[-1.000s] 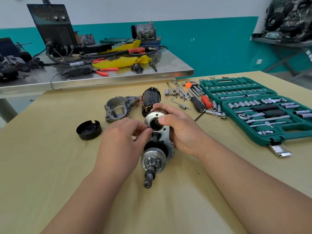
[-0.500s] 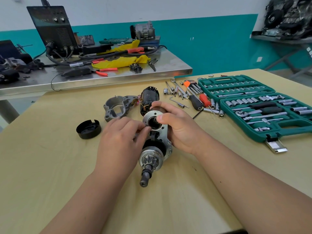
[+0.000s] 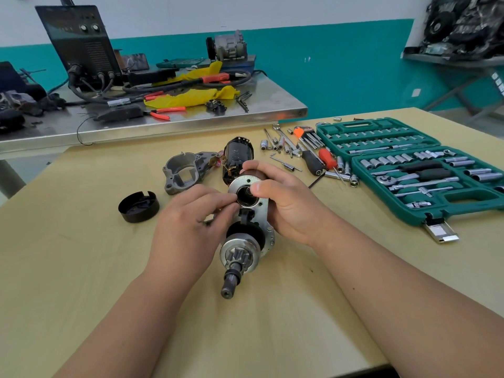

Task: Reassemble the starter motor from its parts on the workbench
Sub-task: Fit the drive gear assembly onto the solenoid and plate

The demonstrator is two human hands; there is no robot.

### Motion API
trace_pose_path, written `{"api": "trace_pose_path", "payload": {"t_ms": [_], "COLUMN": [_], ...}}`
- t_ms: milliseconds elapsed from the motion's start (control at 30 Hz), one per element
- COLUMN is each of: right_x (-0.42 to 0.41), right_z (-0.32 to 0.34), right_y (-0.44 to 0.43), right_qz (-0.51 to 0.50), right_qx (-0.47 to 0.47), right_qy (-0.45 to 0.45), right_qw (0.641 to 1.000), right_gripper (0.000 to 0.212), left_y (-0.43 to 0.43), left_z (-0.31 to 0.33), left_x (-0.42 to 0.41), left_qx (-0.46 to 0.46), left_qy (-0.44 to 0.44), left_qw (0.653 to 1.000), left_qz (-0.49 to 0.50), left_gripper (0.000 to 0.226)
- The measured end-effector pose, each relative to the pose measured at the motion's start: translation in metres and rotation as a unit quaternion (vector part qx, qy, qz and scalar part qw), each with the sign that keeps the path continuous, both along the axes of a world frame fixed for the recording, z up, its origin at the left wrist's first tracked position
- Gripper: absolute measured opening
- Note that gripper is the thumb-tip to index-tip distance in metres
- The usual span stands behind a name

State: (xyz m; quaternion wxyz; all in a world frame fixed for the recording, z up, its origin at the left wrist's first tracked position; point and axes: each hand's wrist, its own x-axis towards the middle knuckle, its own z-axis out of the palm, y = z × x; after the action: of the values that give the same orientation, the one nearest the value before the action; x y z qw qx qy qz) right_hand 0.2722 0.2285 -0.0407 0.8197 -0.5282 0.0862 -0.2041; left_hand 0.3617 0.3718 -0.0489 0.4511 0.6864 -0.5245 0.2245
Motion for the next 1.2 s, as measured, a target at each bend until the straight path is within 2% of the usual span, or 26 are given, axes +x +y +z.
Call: {"api": "trace_pose_path", "payload": {"t_ms": [67, 167, 500, 1033, 1200], "right_x": [0.0002, 0.0009, 0.002, -0.0002, 0.0006], "right_z": [-0.0002, -0.0004, -0.0022, -0.0016, -0.0018], "right_y": [0.0004, 0.0009, -0.0014, 0.0001, 0.0006], "right_qz": [0.0, 0.005, -0.007, -0.009, -0.005], "right_qx": [-0.005, -0.004, 0.006, 0.018, 0.02], "right_qy": [0.0, -0.003, 0.001, -0.011, -0.018], "right_qw": [1.0, 1.0, 1.0, 1.0, 1.0], "right_gripper": [0.044, 0.043, 0.044, 0.041, 0.042], "left_y": [0.0006, 0.0012, -0.0017, -0.0025, -0.0038], "left_z": [0.0007, 0.0014, -0.0031, -0.0051, -0.0018], "left_x": [-0.001, -0.0012, 0.0006, 0.0012, -0.0023], "left_qx": [0.001, 0.005, -0.002, -0.013, -0.016], "left_qy": [0.043, 0.092, 0.0, 0.005, 0.086], "left_qw": [0.999, 0.996, 1.0, 1.0, 0.996], "left_qz": [-0.004, 0.017, 0.023, 0.012, 0.017], "left_gripper": [0.008, 0.014, 0.007, 0.008, 0.014]}}
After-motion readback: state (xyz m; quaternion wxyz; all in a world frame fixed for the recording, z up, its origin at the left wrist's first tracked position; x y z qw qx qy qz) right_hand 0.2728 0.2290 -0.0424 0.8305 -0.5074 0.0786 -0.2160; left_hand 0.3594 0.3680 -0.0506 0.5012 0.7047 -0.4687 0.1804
